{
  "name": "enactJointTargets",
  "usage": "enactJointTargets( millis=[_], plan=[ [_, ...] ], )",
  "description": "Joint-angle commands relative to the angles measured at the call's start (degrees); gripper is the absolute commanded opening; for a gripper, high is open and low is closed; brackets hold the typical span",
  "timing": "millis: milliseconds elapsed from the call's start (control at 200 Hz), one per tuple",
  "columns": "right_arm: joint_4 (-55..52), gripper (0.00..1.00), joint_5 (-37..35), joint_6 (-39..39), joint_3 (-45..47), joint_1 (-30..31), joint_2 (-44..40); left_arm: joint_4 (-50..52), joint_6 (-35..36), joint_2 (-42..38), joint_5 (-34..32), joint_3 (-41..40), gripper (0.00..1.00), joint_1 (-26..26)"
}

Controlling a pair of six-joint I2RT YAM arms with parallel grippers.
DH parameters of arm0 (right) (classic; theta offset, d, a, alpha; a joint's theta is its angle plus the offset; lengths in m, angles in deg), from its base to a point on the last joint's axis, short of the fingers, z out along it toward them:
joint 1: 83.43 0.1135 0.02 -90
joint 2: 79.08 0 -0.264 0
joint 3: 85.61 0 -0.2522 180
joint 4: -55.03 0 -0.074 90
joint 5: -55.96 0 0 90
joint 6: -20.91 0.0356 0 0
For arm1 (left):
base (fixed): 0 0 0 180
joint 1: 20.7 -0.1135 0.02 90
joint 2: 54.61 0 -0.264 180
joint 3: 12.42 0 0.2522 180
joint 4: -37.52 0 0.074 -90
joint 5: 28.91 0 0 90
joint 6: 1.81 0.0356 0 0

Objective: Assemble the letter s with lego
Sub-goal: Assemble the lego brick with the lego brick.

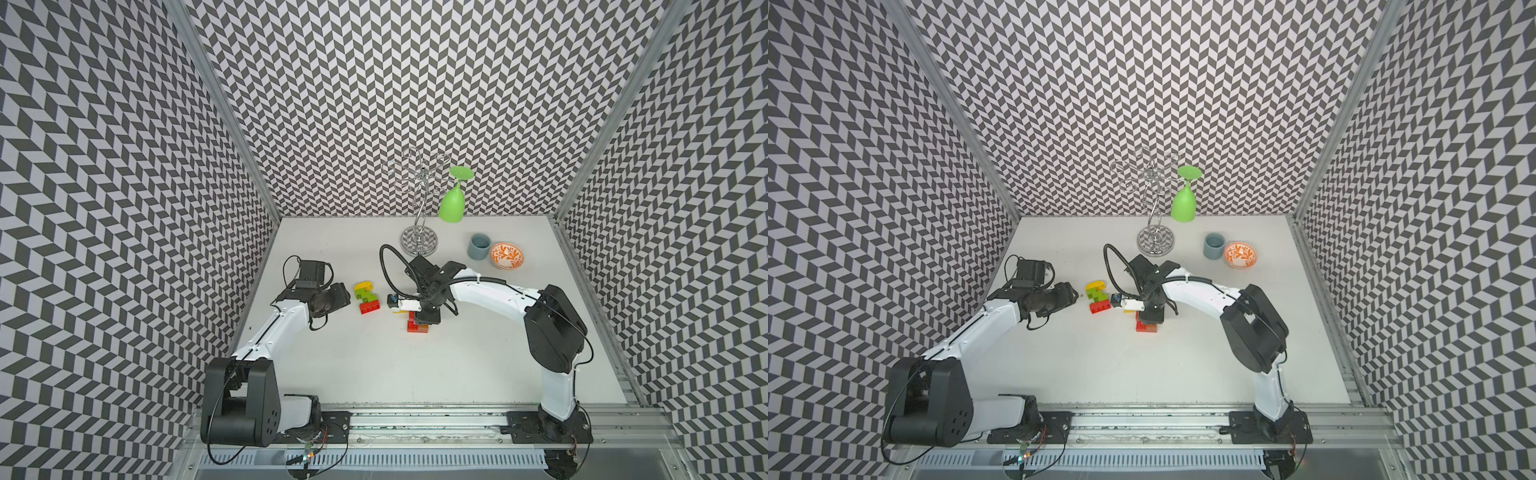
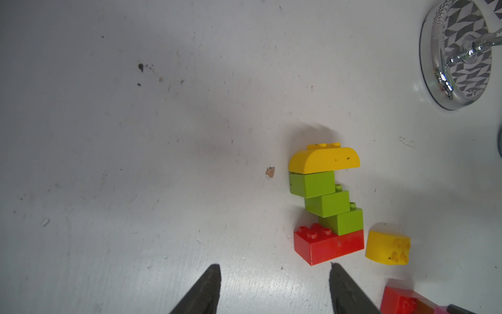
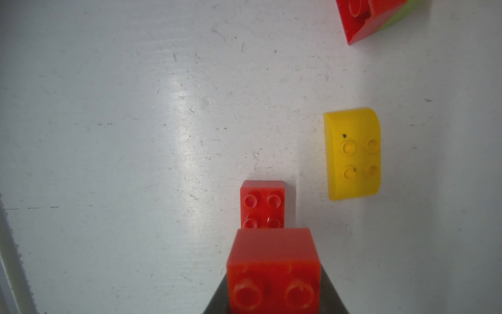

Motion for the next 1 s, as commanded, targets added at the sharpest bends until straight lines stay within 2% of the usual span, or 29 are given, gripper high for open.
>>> enactJointTargets(
  millis=[0, 997],
  plan=[
    [1.0, 0.13, 1.5, -1.1, 1.2, 0.0, 0.5, -0.7, 0.5, -1.1, 0.4, -0.6, 0.65, -0.5],
    [2.6, 0.06, 0.1, 0.3, 5.6, 0.1, -0.1, -0.7, 0.5, -1.4, 0.1, -0.6, 0.65, -0.7]
  ],
)
